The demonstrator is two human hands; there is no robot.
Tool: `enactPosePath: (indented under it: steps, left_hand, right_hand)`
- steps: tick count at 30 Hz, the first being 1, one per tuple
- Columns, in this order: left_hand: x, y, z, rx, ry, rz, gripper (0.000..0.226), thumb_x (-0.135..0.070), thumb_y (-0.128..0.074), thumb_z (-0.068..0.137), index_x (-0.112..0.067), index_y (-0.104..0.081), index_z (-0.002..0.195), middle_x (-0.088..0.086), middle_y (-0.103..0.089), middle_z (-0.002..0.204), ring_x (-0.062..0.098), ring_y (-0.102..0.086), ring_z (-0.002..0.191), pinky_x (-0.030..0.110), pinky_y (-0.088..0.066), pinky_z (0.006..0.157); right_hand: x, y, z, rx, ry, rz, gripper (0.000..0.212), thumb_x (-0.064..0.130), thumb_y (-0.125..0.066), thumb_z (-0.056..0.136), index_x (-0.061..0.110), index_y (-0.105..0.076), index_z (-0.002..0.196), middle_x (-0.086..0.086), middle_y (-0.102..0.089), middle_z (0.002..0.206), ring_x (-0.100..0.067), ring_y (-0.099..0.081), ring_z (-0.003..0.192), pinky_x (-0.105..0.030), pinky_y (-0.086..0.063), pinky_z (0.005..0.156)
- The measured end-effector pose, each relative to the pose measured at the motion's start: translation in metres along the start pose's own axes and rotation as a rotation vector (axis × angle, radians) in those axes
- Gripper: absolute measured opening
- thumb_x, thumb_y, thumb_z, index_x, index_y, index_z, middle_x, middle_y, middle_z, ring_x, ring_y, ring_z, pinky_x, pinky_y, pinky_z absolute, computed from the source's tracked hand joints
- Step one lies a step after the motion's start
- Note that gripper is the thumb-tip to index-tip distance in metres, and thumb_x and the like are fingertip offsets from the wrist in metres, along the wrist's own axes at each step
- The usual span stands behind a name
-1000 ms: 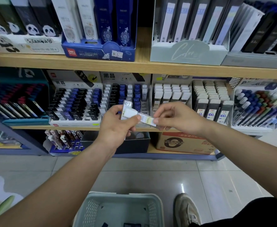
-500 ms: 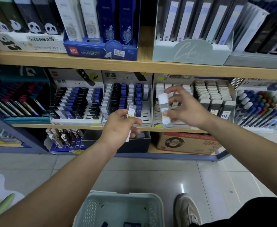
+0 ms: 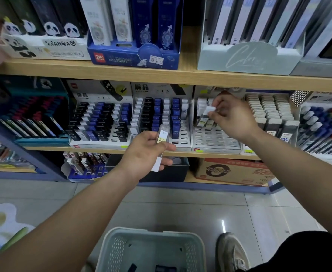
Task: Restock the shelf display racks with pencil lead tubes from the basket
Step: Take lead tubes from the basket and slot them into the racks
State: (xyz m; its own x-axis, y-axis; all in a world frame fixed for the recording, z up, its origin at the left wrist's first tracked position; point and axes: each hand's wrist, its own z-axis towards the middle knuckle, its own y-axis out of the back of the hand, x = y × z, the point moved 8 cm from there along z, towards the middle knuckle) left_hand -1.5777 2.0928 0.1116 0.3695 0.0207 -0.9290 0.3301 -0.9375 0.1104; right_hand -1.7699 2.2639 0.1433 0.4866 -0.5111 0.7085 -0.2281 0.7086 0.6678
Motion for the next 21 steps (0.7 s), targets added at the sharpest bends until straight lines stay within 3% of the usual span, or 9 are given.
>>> enactPosePath:
  steps: [4, 9, 12, 15, 21]
  left_hand:
    - [-0.002, 0.004, 0.002, 0.009, -0.018, 0.014, 0.018, -0.017, -0.057, 0.101, -0.015, -0.056, 0.118, -0.006, -0.078, 0.094, 0.020, -0.074, 0.073, 0.030, -0.059, 0.066]
    - [-0.002, 0.004, 0.003, 0.007, -0.029, 0.001, 0.023, -0.015, -0.059, 0.100, -0.014, -0.058, 0.123, -0.002, -0.077, 0.098, 0.017, -0.075, 0.074, 0.024, -0.058, 0.062]
    - [0.000, 0.002, 0.002, 0.010, -0.023, -0.013, 0.029, -0.009, -0.063, 0.096, -0.013, -0.061, 0.124, 0.003, -0.072, 0.109, 0.014, -0.073, 0.073, 0.022, -0.059, 0.062]
    - [0.002, 0.002, 0.002, 0.007, -0.037, 0.000, 0.034, -0.004, -0.065, 0.094, -0.012, -0.062, 0.127, 0.000, -0.069, 0.106, 0.014, -0.073, 0.074, 0.023, -0.059, 0.065]
    - [0.002, 0.006, 0.001, -0.026, -0.045, -0.010, 0.031, -0.003, -0.067, 0.093, -0.011, -0.064, 0.123, 0.001, -0.071, 0.102, 0.013, -0.073, 0.072, 0.022, -0.057, 0.063]
  right_hand:
    - [0.003, -0.002, -0.004, 0.051, 0.028, -0.055, 0.021, 0.015, -0.072, 0.089, 0.024, -0.053, 0.089, 0.002, -0.066, 0.079, -0.024, -0.067, 0.078, -0.036, -0.051, 0.072]
    - [0.011, -0.011, -0.011, 0.065, 0.143, -0.229, 0.014, 0.018, -0.070, 0.092, 0.016, -0.058, 0.098, 0.003, -0.066, 0.085, -0.015, -0.063, 0.076, -0.022, -0.042, 0.064]
    - [0.017, -0.011, -0.012, -0.022, 0.228, -0.345, 0.016, 0.018, -0.067, 0.094, 0.011, -0.060, 0.107, -0.005, -0.068, 0.095, -0.020, -0.062, 0.080, -0.027, -0.044, 0.069]
    - [0.015, -0.009, -0.009, -0.079, 0.243, -0.437, 0.017, 0.019, -0.063, 0.095, 0.012, -0.062, 0.110, -0.012, -0.068, 0.100, -0.032, -0.066, 0.084, -0.038, -0.054, 0.070]
    - [0.013, -0.014, -0.012, -0.003, 0.230, -0.538, 0.028, 0.022, -0.058, 0.097, 0.016, -0.066, 0.122, -0.007, -0.063, 0.115, -0.033, -0.064, 0.095, -0.043, -0.056, 0.074]
